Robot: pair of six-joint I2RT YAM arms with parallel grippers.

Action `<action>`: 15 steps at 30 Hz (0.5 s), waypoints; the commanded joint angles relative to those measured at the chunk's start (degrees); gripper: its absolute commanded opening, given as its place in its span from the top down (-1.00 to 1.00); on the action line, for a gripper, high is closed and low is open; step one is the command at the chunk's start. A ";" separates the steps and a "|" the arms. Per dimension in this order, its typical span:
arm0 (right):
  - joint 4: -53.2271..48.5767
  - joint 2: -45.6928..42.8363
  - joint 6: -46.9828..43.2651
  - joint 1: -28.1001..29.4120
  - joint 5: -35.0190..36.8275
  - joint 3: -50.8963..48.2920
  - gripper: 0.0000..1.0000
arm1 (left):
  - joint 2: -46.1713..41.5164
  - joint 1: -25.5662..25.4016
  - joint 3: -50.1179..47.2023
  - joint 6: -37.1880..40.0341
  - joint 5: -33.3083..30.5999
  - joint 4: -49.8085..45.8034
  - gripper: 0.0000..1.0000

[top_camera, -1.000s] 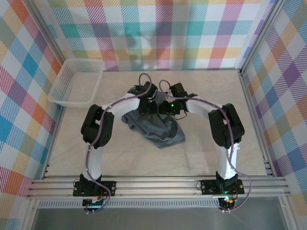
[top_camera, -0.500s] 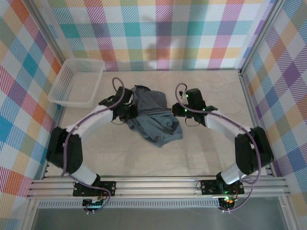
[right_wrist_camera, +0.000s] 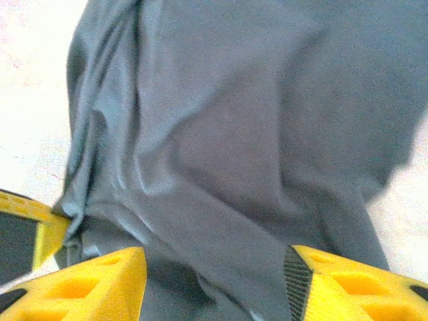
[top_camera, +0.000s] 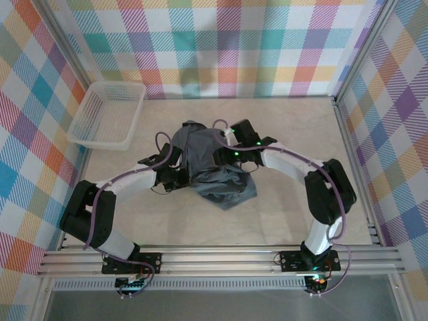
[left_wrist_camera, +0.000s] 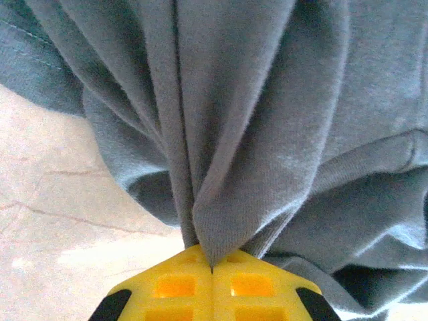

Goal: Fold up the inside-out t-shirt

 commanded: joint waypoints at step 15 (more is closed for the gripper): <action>-0.14 11.08 -18.37 6.90 9.75 2.52 -0.27 | -6.71 0.05 6.85 0.73 -1.27 -1.75 1.00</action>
